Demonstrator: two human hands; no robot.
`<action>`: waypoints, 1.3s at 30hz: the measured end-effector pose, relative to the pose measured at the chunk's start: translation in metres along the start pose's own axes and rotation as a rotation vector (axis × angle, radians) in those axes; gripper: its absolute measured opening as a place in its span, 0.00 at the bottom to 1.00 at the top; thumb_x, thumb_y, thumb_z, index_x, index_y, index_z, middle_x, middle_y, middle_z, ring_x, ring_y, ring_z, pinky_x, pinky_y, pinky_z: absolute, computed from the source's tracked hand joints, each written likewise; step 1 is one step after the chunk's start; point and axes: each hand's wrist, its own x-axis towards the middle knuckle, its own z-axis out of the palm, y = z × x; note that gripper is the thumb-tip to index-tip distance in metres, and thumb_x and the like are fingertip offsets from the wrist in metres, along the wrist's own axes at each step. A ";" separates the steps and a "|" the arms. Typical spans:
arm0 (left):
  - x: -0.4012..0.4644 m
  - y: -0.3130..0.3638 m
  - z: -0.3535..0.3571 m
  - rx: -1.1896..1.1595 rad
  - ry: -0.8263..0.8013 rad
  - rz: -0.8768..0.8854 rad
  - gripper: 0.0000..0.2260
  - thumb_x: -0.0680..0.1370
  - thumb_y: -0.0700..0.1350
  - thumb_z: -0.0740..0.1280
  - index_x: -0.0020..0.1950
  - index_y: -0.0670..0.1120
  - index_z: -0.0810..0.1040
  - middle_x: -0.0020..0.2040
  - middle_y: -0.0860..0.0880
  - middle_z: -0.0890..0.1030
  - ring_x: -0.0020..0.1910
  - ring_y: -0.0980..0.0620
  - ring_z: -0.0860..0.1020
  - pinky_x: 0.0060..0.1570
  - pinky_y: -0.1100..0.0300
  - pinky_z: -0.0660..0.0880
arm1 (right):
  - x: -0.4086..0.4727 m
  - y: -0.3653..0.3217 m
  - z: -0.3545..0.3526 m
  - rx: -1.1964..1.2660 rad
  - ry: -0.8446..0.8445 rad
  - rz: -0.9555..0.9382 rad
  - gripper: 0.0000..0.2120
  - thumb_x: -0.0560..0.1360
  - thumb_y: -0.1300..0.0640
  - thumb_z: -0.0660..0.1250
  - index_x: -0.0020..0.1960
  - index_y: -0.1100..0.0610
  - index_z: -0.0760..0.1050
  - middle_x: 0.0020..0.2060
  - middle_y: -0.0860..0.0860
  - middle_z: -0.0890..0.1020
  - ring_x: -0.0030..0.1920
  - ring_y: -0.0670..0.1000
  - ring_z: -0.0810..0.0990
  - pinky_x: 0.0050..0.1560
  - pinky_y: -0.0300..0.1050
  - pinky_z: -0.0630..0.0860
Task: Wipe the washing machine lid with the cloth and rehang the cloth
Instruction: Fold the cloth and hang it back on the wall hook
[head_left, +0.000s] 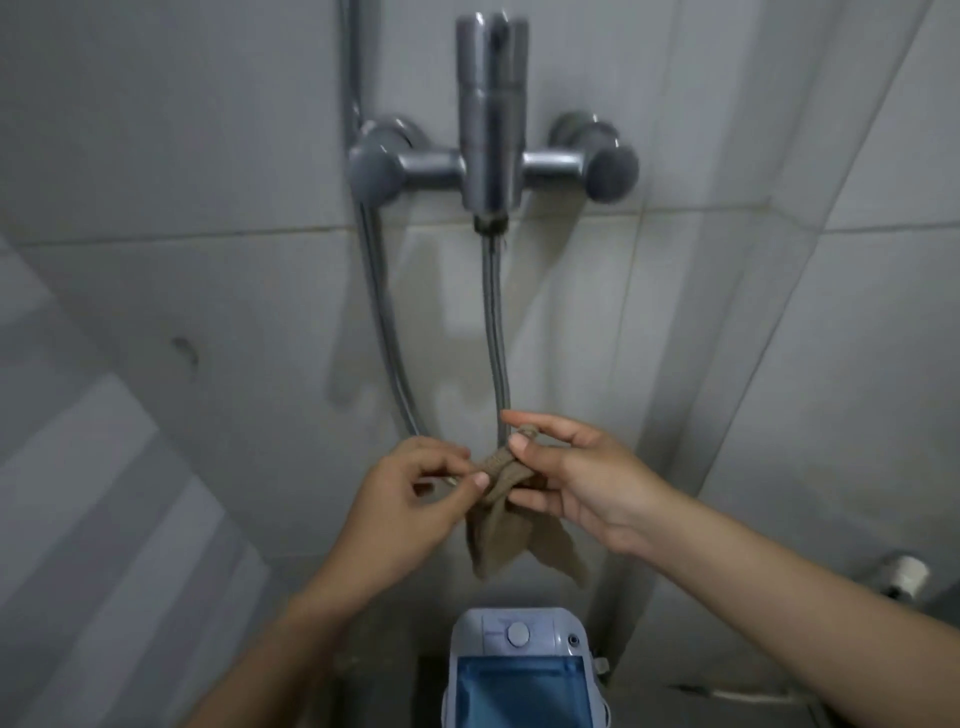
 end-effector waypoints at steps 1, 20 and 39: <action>0.003 0.011 -0.010 -0.055 0.005 -0.009 0.05 0.71 0.39 0.72 0.37 0.47 0.82 0.39 0.49 0.84 0.40 0.55 0.82 0.46 0.60 0.76 | -0.001 -0.010 0.010 0.004 -0.012 -0.016 0.10 0.76 0.66 0.64 0.54 0.54 0.78 0.37 0.54 0.80 0.28 0.45 0.83 0.27 0.36 0.80; -0.018 0.032 -0.147 0.426 0.267 0.126 0.18 0.65 0.68 0.62 0.44 0.57 0.78 0.63 0.57 0.74 0.65 0.56 0.71 0.66 0.53 0.66 | 0.028 -0.056 0.177 -0.255 0.024 -0.238 0.16 0.71 0.69 0.70 0.57 0.60 0.75 0.40 0.55 0.79 0.38 0.49 0.79 0.37 0.42 0.81; 0.023 -0.061 -0.270 0.787 0.491 0.250 0.03 0.74 0.38 0.64 0.45 0.44 0.71 0.39 0.45 0.76 0.34 0.45 0.75 0.30 0.57 0.70 | 0.129 -0.007 0.234 -1.346 -0.058 -1.080 0.07 0.72 0.57 0.69 0.47 0.54 0.72 0.36 0.53 0.81 0.33 0.52 0.77 0.32 0.44 0.74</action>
